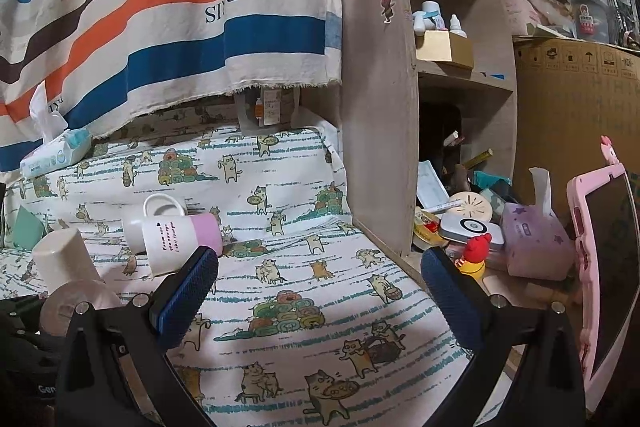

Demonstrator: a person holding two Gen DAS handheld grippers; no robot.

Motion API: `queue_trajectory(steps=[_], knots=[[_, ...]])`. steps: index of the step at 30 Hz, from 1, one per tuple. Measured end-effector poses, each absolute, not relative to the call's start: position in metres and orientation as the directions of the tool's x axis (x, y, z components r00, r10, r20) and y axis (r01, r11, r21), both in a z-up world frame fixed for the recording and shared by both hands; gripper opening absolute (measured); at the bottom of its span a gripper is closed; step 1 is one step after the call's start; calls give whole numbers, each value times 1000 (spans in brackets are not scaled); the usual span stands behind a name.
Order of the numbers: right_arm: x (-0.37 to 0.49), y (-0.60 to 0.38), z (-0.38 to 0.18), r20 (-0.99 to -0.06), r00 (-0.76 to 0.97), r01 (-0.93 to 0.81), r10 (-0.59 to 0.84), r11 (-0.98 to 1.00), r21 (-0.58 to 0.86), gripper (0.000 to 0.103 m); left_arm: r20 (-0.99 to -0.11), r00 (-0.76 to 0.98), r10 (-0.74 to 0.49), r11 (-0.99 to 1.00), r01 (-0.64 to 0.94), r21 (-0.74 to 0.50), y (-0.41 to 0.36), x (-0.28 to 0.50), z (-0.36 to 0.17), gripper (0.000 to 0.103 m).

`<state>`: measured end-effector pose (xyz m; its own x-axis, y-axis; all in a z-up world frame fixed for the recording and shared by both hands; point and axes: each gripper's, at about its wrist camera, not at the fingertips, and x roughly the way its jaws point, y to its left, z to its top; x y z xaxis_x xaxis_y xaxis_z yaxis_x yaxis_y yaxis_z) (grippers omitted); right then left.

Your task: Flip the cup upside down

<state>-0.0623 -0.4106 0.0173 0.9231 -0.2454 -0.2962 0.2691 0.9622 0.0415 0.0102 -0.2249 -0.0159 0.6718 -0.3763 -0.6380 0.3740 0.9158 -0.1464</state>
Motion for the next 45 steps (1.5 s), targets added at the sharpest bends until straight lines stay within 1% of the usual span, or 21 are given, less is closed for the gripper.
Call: queue_trajectory(steps=[2,4,5,8,15,19,21,25,30,33,36,41,45], knots=[[-62,-411,17,-297,924,266,-241,963,45,102,-627,674,-390,911,384,-154,-223,9,-15,87],[-62,-410,18,-297,926,260,-235,964,49,102,-615,682,-396,908,389,-154,-220,7,-14,92],[-62,-410,18,-297,927,257,-231,965,51,102,-608,686,-401,906,393,-155,-219,5,-13,93],[-62,-408,18,-295,931,243,-216,968,57,102,-584,692,-425,897,410,-167,-215,2,-10,94],[-68,-401,24,-280,941,215,-191,975,54,102,-517,738,-434,894,425,-143,-202,-12,3,95],[-73,-396,26,-264,953,171,-147,983,72,102,-452,791,-413,906,409,-112,-186,-26,11,98],[-74,-396,25,-266,960,122,-91,987,105,102,-422,820,-387,918,385,-94,-177,-32,15,102],[-75,-393,18,-275,961,44,3,985,164,102,-381,853,-356,932,352,-83,-159,-42,19,103],[-83,-380,9,-280,960,21,20,989,143,102,-348,872,-344,938,333,-91,-142,-48,16,103],[-91,-369,6,-265,963,-13,43,993,115,102,-341,876,-341,940,323,-109,-130,-47,12,103],[-93,-359,4,-263,963,-35,57,995,88,102,-345,885,-312,950,295,-102,-121,-46,10,103],[-94,-349,-3,-273,954,-95,120,990,104,102,-368,885,-284,958,272,-86,-111,-50,2,103],[-93,-345,-9,-284,950,-102,128,989,103,102,-370,889,-269,963,258,-81,-105,-56,-5,103]])
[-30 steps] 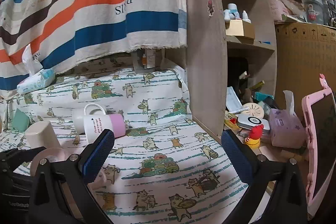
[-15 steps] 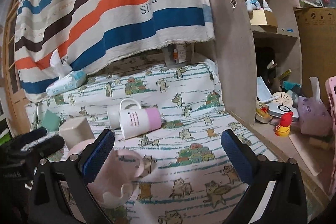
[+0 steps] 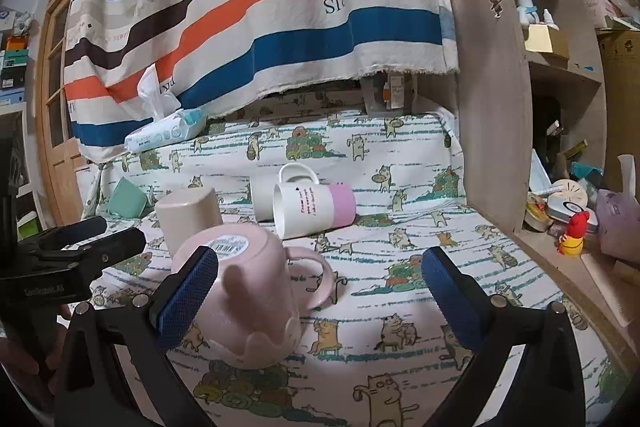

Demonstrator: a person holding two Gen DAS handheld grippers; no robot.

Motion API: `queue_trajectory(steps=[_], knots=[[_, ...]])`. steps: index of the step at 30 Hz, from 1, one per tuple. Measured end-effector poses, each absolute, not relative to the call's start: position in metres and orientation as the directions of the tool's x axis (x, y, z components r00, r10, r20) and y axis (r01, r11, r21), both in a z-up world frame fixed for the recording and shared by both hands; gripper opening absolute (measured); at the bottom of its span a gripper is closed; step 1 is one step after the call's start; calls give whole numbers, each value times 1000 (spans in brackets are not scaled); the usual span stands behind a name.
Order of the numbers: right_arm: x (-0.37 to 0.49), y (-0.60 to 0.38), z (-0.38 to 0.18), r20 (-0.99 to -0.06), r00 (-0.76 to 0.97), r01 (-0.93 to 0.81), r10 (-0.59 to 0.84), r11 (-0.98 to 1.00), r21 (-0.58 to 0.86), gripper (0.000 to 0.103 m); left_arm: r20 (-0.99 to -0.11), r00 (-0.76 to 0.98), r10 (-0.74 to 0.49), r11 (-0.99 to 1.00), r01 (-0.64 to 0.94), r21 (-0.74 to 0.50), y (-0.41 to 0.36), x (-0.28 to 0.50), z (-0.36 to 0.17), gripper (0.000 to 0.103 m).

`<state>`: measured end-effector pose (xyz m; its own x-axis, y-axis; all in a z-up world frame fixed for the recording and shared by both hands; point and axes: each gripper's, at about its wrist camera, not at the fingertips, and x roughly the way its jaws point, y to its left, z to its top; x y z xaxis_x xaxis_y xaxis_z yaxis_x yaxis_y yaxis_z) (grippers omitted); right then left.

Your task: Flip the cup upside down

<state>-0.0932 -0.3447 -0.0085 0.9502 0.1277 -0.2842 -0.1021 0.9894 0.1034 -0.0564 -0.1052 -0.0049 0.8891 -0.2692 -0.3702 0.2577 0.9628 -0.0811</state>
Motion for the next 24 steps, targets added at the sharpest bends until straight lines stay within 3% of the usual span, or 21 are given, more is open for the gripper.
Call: queue_trajectory(steps=[24], knots=[[-96,-339,-8,-289,950,-98,119,991,85,102,-363,895,-258,965,253,-63,-104,-58,-7,103]])
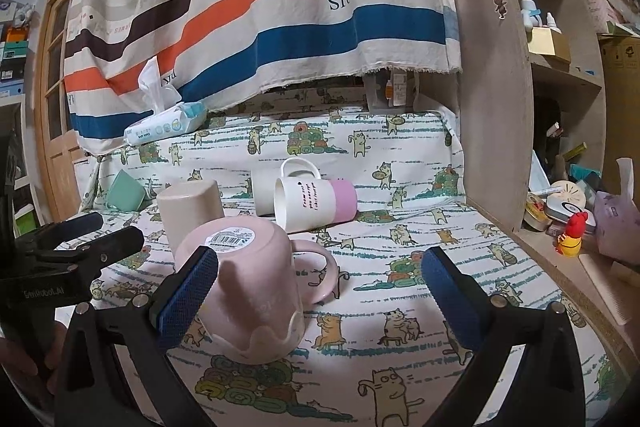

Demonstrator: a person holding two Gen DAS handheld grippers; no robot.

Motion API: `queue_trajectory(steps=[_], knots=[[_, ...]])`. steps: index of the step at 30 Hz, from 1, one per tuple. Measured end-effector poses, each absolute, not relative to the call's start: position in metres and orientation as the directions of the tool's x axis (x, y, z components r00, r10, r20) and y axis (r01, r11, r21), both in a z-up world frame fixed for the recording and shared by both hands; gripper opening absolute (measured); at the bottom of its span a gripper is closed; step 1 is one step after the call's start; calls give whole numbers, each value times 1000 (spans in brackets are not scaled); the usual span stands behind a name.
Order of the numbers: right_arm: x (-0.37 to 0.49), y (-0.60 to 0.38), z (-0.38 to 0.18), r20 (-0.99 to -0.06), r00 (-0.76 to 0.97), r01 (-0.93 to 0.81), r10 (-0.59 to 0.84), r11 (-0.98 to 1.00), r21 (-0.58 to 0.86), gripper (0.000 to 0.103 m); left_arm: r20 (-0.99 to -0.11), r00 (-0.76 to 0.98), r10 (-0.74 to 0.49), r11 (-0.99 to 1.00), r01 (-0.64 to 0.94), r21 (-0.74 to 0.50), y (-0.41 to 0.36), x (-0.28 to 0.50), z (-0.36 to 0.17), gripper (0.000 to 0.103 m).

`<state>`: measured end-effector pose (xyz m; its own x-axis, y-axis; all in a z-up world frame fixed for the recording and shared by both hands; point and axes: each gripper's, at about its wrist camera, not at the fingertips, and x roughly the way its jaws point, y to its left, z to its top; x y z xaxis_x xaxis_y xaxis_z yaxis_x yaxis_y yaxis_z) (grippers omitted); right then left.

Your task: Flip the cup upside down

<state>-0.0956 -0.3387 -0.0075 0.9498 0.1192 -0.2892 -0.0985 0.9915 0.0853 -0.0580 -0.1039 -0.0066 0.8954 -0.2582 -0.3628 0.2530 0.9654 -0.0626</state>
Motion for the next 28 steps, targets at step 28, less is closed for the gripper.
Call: queue_trajectory(steps=[28], knots=[[-99,-334,-4,-279,952,-111,130,990,82,102,-383,884,-270,963,254,-91,-100,-54,-9,103]])
